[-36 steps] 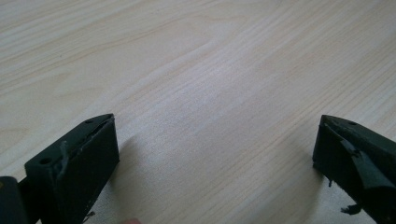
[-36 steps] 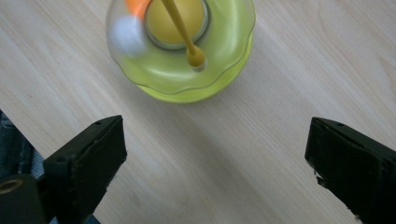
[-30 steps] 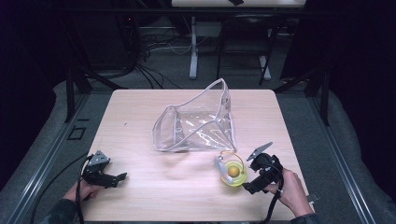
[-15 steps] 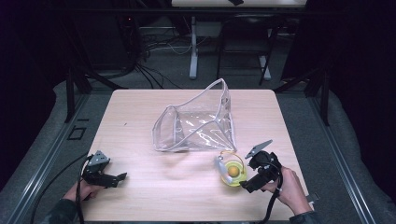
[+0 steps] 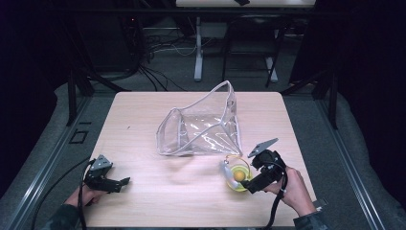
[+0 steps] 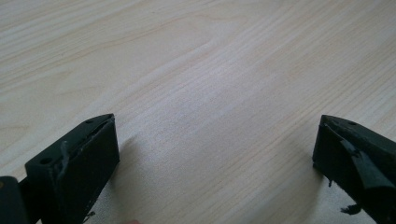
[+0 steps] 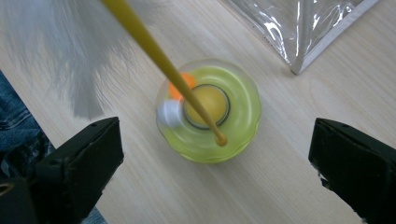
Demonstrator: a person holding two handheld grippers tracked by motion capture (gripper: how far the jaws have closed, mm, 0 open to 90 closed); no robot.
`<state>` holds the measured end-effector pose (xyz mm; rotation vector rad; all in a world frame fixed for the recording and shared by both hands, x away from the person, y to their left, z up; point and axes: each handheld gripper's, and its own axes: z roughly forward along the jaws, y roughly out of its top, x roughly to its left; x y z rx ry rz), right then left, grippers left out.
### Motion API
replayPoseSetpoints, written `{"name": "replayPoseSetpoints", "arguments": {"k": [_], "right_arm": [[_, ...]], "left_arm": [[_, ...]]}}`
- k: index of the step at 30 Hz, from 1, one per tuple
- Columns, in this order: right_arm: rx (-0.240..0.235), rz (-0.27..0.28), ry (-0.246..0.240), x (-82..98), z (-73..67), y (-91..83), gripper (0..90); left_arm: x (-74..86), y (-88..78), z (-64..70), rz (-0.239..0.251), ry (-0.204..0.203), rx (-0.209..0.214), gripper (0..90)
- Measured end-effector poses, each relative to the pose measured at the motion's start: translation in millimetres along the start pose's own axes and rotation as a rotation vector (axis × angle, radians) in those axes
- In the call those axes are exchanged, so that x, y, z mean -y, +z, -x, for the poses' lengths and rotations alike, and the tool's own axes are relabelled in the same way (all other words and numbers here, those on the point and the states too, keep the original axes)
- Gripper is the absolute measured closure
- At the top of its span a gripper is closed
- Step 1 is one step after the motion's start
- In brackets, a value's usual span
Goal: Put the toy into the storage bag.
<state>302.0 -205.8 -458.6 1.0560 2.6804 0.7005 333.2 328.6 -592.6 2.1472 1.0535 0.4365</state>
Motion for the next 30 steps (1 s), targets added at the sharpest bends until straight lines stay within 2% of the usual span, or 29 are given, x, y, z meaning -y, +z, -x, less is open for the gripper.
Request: {"name": "replayPoseSetpoints", "arguments": {"k": [1,2,4,5,6,8,9,10,15,18,20,26,30], "right_arm": [[0.052,-0.078,-0.023,-4.4,0.0,-7.3,7.7],[0.052,-0.078,-0.023,-4.4,0.0,-7.3,7.7],[0.048,-0.04,-0.016,-5.7,-0.4,-7.5,11.7],[0.062,-0.013,-0.015,-8.2,-1.6,-8.0,17.1],[0.062,-0.013,-0.015,-8.2,-1.6,-8.0,17.1],[0.073,0.031,-0.018,-11.6,-2.7,-8.9,23.0],[0.073,0.031,-0.018,-11.6,-2.7,-8.9,23.0],[0.023,0.016,-0.032,-15.6,-2.2,-12.3,31.5],[0.023,0.01,-0.068,-24.3,-7.0,-22.0,48.8],[0.016,0.008,-0.08,-27.2,-8.5,-24.7,53.4],[0.03,-0.001,-0.092,-30.4,-9.7,-28.3,56.5],[0.034,-0.01,-0.117,-39.4,-12.1,-35.7,65.5],[0.03,-0.044,-0.139,-45.3,-12.7,-36.8,72.6]], "left_arm": [[0.0,0.0,-0.1,0.0,0.002,0.0,0.3],[0.0,0.0,0.1,0.0,-0.001,0.0,0.3],[0.0,0.0,0.1,0.0,-0.001,0.0,0.3],[-0.1,-0.1,-0.3,-0.001,0.005,0.001,0.3],[-0.1,-0.1,-0.3,-0.001,0.005,0.001,0.3],[-0.1,-0.1,-0.4,-0.001,0.006,0.001,0.3],[-0.1,0.0,-0.4,-0.001,0.006,0.001,0.3],[-0.1,0.0,-0.4,-0.001,0.006,0.001,0.3],[-0.1,0.0,-0.5,-0.001,0.007,0.002,0.3],[-0.1,0.0,-0.5,-0.001,0.007,0.002,0.3],[-0.1,0.0,-0.4,-0.001,0.005,0.002,0.3],[-0.1,0.0,-0.5,-0.001,0.007,0.002,0.3],[-0.1,0.0,-0.5,-0.001,0.007,0.002,0.3]]}}
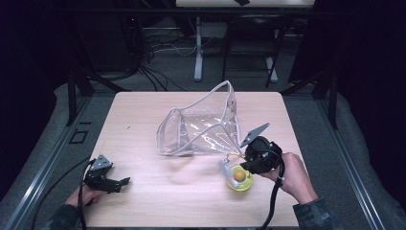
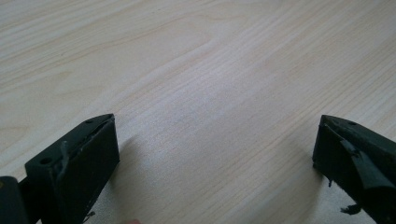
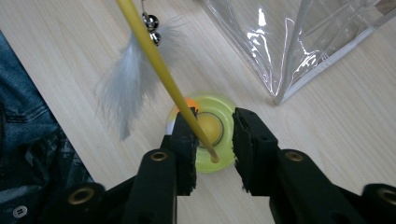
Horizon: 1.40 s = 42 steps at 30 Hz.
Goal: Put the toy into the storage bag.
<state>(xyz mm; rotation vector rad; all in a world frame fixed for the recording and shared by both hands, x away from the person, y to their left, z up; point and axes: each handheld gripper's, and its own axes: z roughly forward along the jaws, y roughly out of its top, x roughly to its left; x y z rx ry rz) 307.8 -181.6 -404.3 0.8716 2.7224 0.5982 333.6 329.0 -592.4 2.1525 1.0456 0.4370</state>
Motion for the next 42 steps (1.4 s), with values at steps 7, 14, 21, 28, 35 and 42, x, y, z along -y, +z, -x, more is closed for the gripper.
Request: {"name": "replayPoseSetpoints", "arguments": {"k": [7,14,21,28,35,42], "right_arm": [[0.003,-0.034,-0.017,-6.9,3.2,-0.2,85.5],[-0.006,-0.043,-0.024,-13.4,6.8,0.9,87.8],[-0.01,-0.057,-0.022,-20.5,9.7,1.4,88.0],[-0.029,-0.075,-0.027,-26.3,13.3,-1.4,88.0],[-0.032,-0.089,-0.027,-30.6,19.6,-3.9,88.0],[-0.02,-0.121,-0.014,-32.0,31.8,-7.3,88.0]], "left_arm": [[0.0,0.0,0.1,0.0,-0.001,-0.001,0.3],[0.0,0.0,0.1,0.001,-0.001,-0.001,0.3],[0.0,0.0,0.1,0.001,-0.001,-0.001,0.3],[0.0,0.0,0.1,0.001,-0.001,-0.001,0.3],[0.0,0.1,0.0,0.001,-0.001,0.0,0.3],[0.0,0.1,0.0,0.001,-0.001,0.0,0.3]]}}
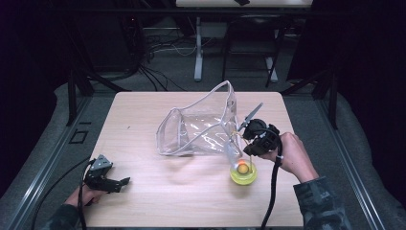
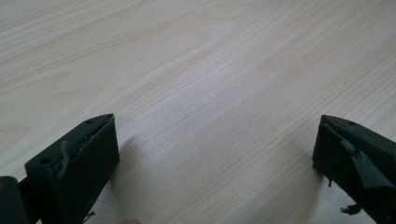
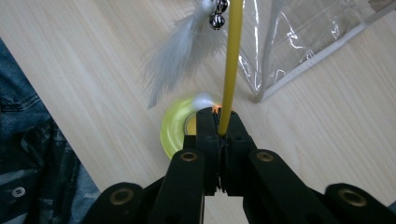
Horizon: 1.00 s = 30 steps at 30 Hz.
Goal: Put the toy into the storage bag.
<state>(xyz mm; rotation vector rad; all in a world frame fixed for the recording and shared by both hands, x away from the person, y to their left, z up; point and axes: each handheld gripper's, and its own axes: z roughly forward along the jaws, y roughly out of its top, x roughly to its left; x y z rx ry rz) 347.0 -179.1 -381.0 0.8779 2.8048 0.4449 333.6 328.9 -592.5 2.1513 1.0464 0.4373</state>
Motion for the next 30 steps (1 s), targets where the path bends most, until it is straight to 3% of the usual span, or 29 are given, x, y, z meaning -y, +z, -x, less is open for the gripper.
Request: {"name": "replayPoseSetpoints", "arguments": {"k": [18,30], "right_arm": [[0.012,0.014,0.08,7.0,29.1,-3.6,87.9],[0.031,0.002,0.104,6.8,41.3,-6.3,87.9]], "left_arm": [[0.0,0.0,-0.1,0.0,0.001,0.0,0.3],[-0.1,0.0,-0.1,0.0,0.001,0.001,0.3]]}}
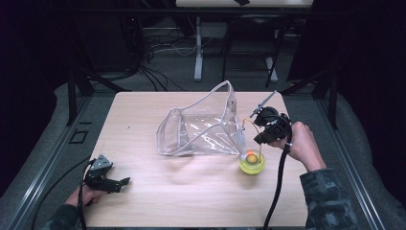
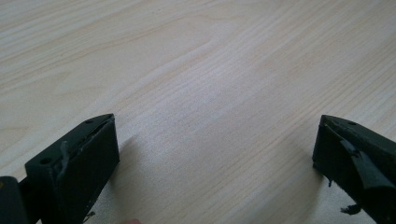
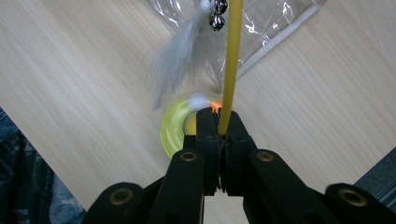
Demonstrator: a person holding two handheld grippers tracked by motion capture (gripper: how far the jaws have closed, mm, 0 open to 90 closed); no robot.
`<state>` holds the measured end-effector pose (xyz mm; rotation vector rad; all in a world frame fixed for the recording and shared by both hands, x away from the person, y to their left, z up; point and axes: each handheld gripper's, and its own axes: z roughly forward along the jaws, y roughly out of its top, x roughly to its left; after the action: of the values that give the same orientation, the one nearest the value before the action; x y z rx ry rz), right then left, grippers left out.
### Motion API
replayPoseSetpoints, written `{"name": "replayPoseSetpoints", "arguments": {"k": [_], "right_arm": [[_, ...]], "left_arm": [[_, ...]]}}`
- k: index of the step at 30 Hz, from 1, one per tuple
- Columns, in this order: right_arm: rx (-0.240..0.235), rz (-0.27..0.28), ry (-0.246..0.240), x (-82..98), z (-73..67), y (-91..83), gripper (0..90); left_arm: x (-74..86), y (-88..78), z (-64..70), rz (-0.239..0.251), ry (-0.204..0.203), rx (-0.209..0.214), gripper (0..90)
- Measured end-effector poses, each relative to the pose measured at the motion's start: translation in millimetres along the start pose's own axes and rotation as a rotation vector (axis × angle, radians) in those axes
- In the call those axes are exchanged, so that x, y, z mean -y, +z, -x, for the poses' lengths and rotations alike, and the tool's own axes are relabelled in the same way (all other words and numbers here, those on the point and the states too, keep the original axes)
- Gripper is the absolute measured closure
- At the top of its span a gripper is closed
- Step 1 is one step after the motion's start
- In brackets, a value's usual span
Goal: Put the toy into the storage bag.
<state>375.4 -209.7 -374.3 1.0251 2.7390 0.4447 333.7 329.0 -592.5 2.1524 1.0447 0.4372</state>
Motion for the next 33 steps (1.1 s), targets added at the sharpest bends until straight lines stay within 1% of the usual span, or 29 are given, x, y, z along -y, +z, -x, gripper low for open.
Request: {"name": "replayPoseSetpoints", "arguments": {"k": [6,7,8,9,10,11,17,18,19,20,21,22,23,26,27,30,31,33], "right_arm": [[0.012,-0.006,0.023,-1.3,9.1,2.6,87.8],[0.021,-0.015,0.03,-2.2,13.1,2.5,87.8],[0.021,-0.015,0.03,-2.2,13.1,2.5,87.8],[0.023,-0.008,0.041,-2.4,14.4,3.2,87.8],[0.031,-0.019,0.038,-3.3,16.6,2.5,87.9],[0.025,-0.017,0.043,-3.5,18.6,2.5,87.8],[0.05,-0.019,0.08,-5.9,31.4,1.9,87.9],[0.044,-0.022,0.084,-6.5,34.1,1.7,87.9],[0.049,-0.016,0.092,-6.8,36.1,2.4,87.9],[0.053,-0.028,0.088,-7.5,38.8,1.8,87.9],[0.05,-0.019,0.108,-8.0,39.7,2.5,87.9],[0.056,-0.025,0.105,-8.7,41.9,2.4,87.9],[0.05,-0.018,0.116,-9.3,43.2,3.3,87.9],[0.07,-0.029,0.114,-12.2,46.4,3.8,87.9],[0.066,-0.024,0.119,-13.1,47.1,3.8,87.9],[0.096,-0.028,0.115,-17.4,50.1,3.8,87.9],[0.095,-0.037,0.115,-18.7,50.8,3.5,87.9],[0.099,-0.035,0.118,-19.6,51.3,4.0,87.9]], "left_arm": [[0.0,0.0,-0.1,0.0,0.001,0.001,0.3],[0.0,0.0,-0.1,0.0,0.001,0.001,0.3],[0.0,0.1,-0.1,0.0,0.001,0.001,0.3],[0.0,0.1,-0.1,0.0,0.001,0.002,0.3],[0.0,0.0,-0.1,0.0,0.001,0.001,0.3],[0.0,0.1,-0.1,0.0,0.001,0.001,0.3],[0.0,0.1,-0.1,0.0,0.001,0.001,0.3],[0.0,0.1,-0.1,0.0,0.001,0.001,0.3],[0.0,0.1,-0.1,0.0,0.001,0.001,0.3],[0.0,0.0,-0.1,0.0,0.001,0.002,0.3],[0.0,0.1,-0.1,0.0,0.001,0.001,0.3],[0.0,0.1,-0.1,0.0,0.001,0.001,0.3],[0.0,0.1,-0.1,0.0,0.001,0.002,0.3],[0.0,0.1,-0.1,0.0,0.001,0.002,0.3],[0.0,0.1,-0.1,0.0,0.001,0.002,0.3],[0.0,0.1,-0.1,0.0,0.002,0.002,0.3],[0.0,0.1,-0.1,0.0,0.001,0.002,0.3],[0.0,0.1,-0.1,0.0,0.001,0.002,0.3]]}}
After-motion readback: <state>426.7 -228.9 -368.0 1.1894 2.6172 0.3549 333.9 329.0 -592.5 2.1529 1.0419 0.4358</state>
